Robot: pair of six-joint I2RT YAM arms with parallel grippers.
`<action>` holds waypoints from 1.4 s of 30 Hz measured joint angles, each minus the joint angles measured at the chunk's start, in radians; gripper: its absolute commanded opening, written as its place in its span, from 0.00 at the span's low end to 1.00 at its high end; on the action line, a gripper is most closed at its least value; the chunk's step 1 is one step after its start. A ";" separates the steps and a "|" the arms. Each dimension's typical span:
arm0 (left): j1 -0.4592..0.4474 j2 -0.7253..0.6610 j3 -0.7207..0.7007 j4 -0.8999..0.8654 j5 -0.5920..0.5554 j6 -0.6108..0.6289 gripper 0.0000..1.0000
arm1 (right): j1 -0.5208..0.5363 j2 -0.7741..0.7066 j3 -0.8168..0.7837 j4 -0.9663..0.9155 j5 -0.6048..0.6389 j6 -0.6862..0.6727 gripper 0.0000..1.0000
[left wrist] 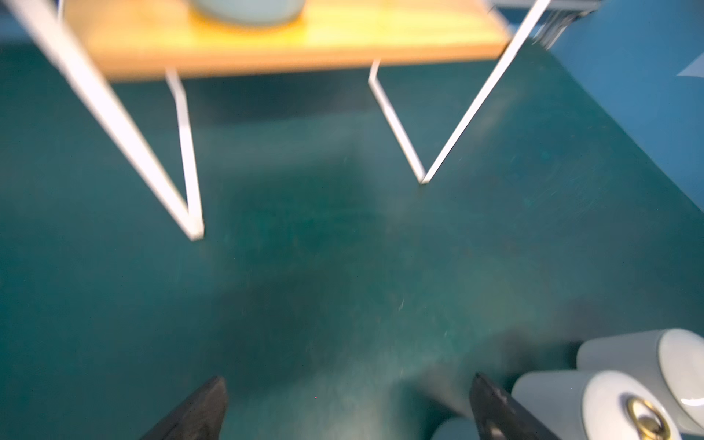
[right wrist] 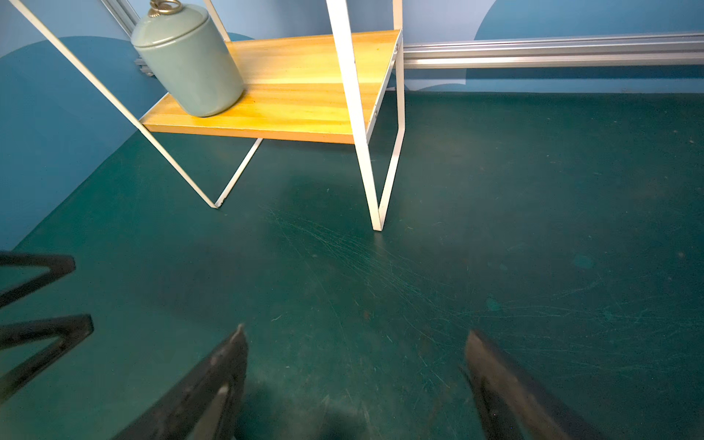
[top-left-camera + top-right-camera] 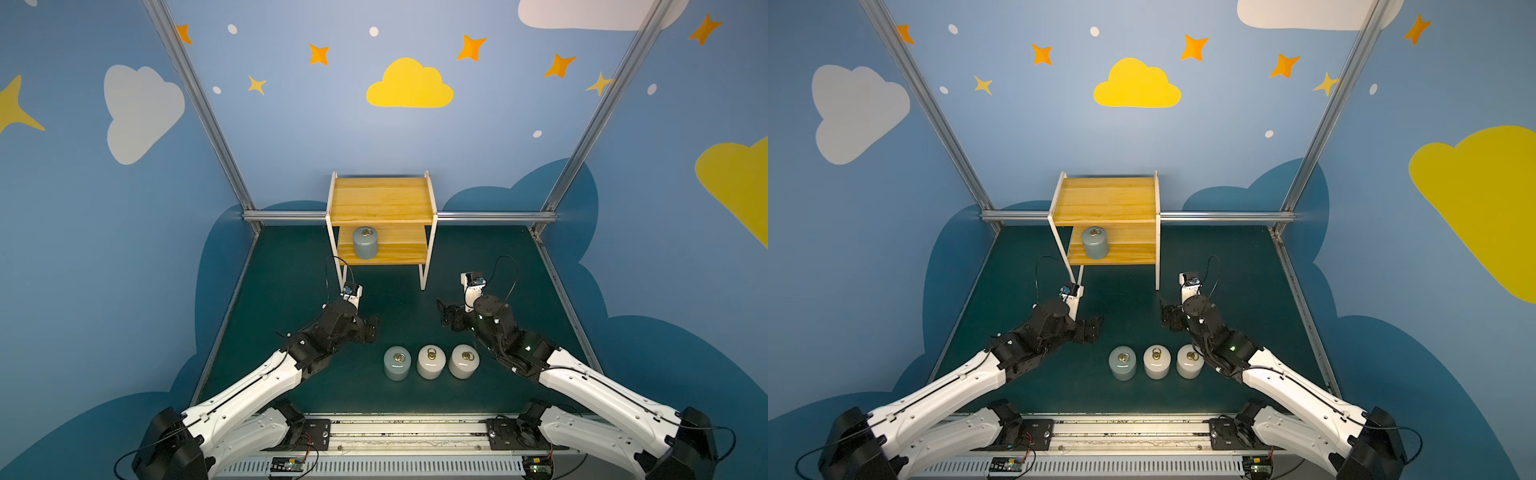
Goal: Remove the tea canisters from the shelf
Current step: Pick up the tea canister from the shelf.
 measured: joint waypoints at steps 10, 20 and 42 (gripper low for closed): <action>0.013 0.216 0.051 0.373 -0.030 0.232 1.00 | -0.026 0.021 0.000 0.002 -0.023 0.000 0.91; 0.074 0.385 0.100 0.597 -0.060 0.309 1.00 | -0.038 0.038 0.000 0.016 -0.046 0.000 0.91; 0.099 0.598 0.223 0.789 -0.178 0.409 1.00 | -0.071 0.038 0.000 0.016 -0.067 0.000 0.91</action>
